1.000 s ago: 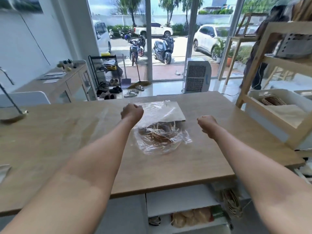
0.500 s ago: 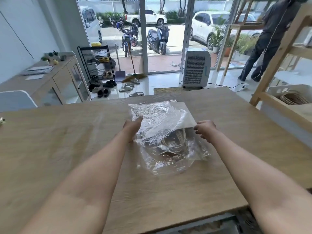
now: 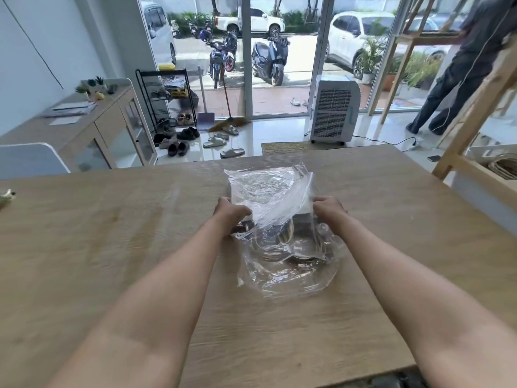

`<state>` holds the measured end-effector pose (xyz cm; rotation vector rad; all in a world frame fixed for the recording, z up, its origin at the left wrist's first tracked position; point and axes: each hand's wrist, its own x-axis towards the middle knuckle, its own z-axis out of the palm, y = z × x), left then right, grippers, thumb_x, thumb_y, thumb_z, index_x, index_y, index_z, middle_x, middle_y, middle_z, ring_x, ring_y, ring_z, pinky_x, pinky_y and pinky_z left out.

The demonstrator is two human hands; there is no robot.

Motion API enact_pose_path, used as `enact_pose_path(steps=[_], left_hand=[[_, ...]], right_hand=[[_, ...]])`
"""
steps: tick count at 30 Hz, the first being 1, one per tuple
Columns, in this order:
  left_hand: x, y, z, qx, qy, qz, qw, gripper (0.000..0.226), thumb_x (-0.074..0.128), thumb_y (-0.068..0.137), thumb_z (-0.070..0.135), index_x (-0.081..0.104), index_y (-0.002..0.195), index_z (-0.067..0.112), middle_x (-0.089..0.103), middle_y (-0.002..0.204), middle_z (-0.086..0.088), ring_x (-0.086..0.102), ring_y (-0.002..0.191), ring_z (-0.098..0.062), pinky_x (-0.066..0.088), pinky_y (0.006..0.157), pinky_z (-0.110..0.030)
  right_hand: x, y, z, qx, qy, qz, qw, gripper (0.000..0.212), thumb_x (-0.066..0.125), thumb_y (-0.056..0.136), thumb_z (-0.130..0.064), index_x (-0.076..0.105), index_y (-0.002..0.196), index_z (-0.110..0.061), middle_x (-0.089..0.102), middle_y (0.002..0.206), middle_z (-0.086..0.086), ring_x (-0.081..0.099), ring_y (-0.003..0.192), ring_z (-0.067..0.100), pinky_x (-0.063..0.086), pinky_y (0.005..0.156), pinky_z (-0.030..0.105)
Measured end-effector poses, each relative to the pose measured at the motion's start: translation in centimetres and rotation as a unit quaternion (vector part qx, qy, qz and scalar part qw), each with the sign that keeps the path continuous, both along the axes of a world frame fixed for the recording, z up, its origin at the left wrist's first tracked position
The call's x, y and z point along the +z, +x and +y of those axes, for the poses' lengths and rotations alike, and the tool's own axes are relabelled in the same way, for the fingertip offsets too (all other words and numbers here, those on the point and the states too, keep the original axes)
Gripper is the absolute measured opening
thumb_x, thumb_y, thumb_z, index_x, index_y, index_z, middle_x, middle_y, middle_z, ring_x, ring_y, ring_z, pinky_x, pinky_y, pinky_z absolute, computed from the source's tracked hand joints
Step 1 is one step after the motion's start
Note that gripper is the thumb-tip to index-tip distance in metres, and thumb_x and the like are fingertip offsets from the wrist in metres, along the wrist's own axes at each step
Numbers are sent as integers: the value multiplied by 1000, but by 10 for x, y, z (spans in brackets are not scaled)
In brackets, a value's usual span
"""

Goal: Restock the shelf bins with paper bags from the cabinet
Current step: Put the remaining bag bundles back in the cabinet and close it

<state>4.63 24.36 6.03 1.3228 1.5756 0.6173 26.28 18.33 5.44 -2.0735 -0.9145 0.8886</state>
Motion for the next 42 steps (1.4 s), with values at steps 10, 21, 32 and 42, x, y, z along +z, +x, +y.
enact_pose_path(steps=[10, 21, 32, 42], left_hand=[[-4, 0, 18, 62, -29, -86, 994, 64, 71, 84, 27, 38, 133, 2, 46, 137, -14, 49, 119, -25, 40, 100, -33], [0, 5, 5, -29, -193, -132, 972, 17, 74, 71, 8, 57, 71, 9, 53, 49, -4, 46, 46, -13, 38, 54, -19], [11, 84, -92, -140, -186, -123, 965, 47, 72, 53, 15, 61, 99, 13, 54, 92, -5, 53, 67, -19, 45, 53, -22], [4, 189, -280, -315, -201, -112, 921, 72, 82, 39, 19, 58, 107, 9, 60, 102, -11, 61, 85, -28, 55, 78, -32]], right_hand=[[15, 0, 10, -93, -29, 35, 995, 72, 18, 99, -54, 23, 150, -3, 23, 157, 17, 24, 144, 34, 24, 115, 40], [16, 15, -42, -96, -18, 210, 973, 28, 56, 94, -27, 54, 72, -10, 55, 69, 7, 55, 46, 17, 44, 36, 17], [2, 92, -171, -211, -22, 113, 971, 25, 54, 82, -1, 60, 106, 0, 53, 68, 8, 48, 23, 11, 31, 27, 11], [33, 125, -431, -359, 11, 122, 925, 20, 51, 91, -5, 49, 72, -12, 52, 43, 10, 50, 32, 21, 34, 28, 11]])
